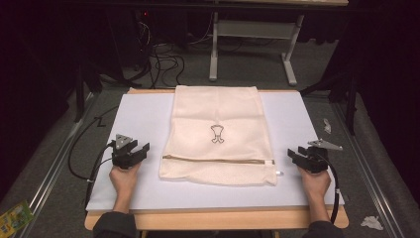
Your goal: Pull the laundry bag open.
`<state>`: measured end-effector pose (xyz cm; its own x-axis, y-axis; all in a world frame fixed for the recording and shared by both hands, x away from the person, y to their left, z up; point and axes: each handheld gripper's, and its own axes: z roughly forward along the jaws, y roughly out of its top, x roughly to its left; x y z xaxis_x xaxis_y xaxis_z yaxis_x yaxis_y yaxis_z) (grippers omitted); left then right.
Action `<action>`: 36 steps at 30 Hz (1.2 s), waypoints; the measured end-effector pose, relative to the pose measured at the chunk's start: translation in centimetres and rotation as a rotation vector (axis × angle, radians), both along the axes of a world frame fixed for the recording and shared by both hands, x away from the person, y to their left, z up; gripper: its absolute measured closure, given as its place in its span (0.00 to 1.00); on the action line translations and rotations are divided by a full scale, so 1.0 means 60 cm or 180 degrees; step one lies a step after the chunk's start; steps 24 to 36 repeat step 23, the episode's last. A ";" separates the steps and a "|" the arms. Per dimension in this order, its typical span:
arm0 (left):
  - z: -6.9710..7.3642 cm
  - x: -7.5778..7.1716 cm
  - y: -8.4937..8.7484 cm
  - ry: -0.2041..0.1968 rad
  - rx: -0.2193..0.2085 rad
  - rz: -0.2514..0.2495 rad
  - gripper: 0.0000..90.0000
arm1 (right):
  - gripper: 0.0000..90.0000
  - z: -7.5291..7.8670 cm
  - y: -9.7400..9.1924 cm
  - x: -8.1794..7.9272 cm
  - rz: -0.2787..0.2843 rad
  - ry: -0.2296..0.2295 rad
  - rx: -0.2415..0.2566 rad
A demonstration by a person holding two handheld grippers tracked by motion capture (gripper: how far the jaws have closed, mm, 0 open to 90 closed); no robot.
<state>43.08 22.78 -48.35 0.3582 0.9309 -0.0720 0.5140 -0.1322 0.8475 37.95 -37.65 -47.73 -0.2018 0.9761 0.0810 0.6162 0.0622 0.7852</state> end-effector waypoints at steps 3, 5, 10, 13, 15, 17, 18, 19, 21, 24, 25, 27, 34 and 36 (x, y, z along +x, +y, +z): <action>0.000 -0.001 -0.001 -0.0014 0.0018 -0.0001 0.49 | 0.53 0.000 0.008 0.000 -0.0020 0.0015 -0.0130; -0.001 -0.001 -0.001 -0.0008 0.0013 0.0010 0.48 | 0.53 0.000 0.010 -0.002 -0.0033 -0.0010 -0.0166; 0.000 -0.003 -0.002 -0.0030 0.0035 -0.0008 0.47 | 0.51 0.000 0.009 -0.004 -0.0077 -0.0055 -0.0156; -0.001 -0.003 -0.003 -0.0042 0.0038 -0.0010 0.46 | 0.50 0.000 0.009 -0.007 -0.0090 -0.0108 -0.0153; -0.001 -0.003 -0.003 -0.0042 0.0038 -0.0010 0.46 | 0.50 0.000 0.008 -0.006 -0.0092 -0.0104 -0.0161; -0.001 -0.003 -0.003 -0.0041 0.0038 -0.0011 0.46 | 0.50 0.000 0.009 -0.006 -0.0100 -0.0099 -0.0161; 0.000 -0.003 -0.003 -0.0042 0.0038 -0.0017 0.46 | 0.50 0.000 0.009 -0.006 -0.0095 -0.0099 -0.0165; 0.000 -0.004 -0.003 -0.0046 0.0038 -0.0019 0.46 | 0.50 0.000 0.009 -0.006 -0.0102 -0.0087 -0.0162; -0.001 -0.004 -0.003 -0.0055 0.0043 -0.0019 0.46 | 0.49 0.000 0.010 -0.006 -0.0094 -0.0082 -0.0171; -0.001 -0.004 -0.003 -0.0046 0.0040 -0.0026 0.46 | 0.49 0.000 0.010 -0.006 -0.0086 -0.0076 -0.0175; -0.001 -0.004 -0.003 -0.0046 0.0040 -0.0026 0.46 | 0.49 0.000 0.010 -0.006 -0.0086 -0.0076 -0.0175; -0.001 -0.004 -0.003 -0.0046 0.0040 -0.0026 0.46 | 0.49 0.000 0.010 -0.006 -0.0086 -0.0076 -0.0175; -0.001 -0.004 -0.003 -0.0046 0.0040 -0.0026 0.46 | 0.49 0.000 0.010 -0.006 -0.0086 -0.0076 -0.0175; -0.001 -0.004 -0.003 -0.0046 0.0040 -0.0026 0.46 | 0.49 0.000 0.010 -0.006 -0.0086 -0.0076 -0.0175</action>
